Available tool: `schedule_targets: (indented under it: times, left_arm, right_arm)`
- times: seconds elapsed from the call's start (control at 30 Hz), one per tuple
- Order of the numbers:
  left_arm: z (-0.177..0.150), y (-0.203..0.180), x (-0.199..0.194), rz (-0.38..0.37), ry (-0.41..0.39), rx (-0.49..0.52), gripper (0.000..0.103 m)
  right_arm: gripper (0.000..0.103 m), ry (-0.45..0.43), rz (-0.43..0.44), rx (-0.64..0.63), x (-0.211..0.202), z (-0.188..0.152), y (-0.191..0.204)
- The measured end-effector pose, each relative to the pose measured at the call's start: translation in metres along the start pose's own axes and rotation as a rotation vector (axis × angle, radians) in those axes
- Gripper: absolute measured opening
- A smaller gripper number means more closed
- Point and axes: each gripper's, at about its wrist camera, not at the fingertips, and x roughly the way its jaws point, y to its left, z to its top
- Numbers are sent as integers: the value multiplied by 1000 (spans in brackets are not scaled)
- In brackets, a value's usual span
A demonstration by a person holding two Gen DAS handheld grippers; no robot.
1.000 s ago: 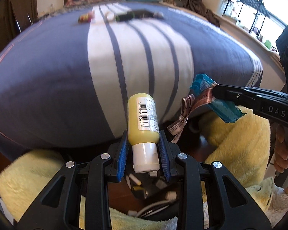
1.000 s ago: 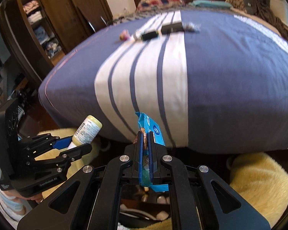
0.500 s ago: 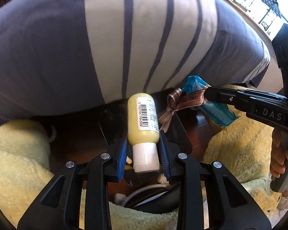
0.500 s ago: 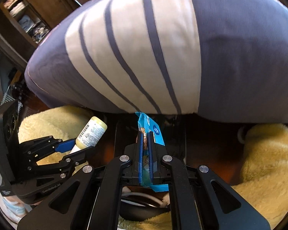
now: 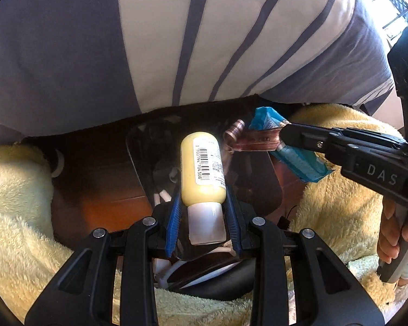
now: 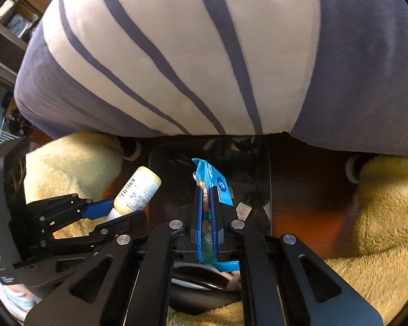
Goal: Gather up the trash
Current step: 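Open both tools to drop the bottle and wrapper into the bin, then raise both tools back over the bed toward the remaining items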
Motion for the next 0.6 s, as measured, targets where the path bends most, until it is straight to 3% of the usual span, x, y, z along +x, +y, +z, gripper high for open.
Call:
schedule_targets:
  times: [0.17,0.23,0.27,0.3,0.37,0.47,0.53,0.6]
  left_arm:
    - [1,-3,3,-1,20,7,29]
    - [1,-2,2,2,16,4,39]
    - [2,-1,2,5,12,3,42]
    - [2,-1,0,11,5,2,47]
    - [2,-1,-4,19,-8,0,51]
    - [3,0,-11,35,-28,-5,64]
    - [4,-2,-21,53,-55,0,75]
    - [4,-3,-31,61,-85,6,82]
  right_arm:
    - [11,23,6,8,3,5,1]
    - [23,22,7,20,2,6,-2]
    - [41,18,9,26,1,6,-3]
    - [48,12,10,29,0,7,-2]
    - [48,1,12,34,-4,8,-2]
    - [48,-32,10,41,-15,9,-5]
    - [60,-62,-6,45,-22,7,-12]
    - [79,-105,-40,44,-36,9,-14]
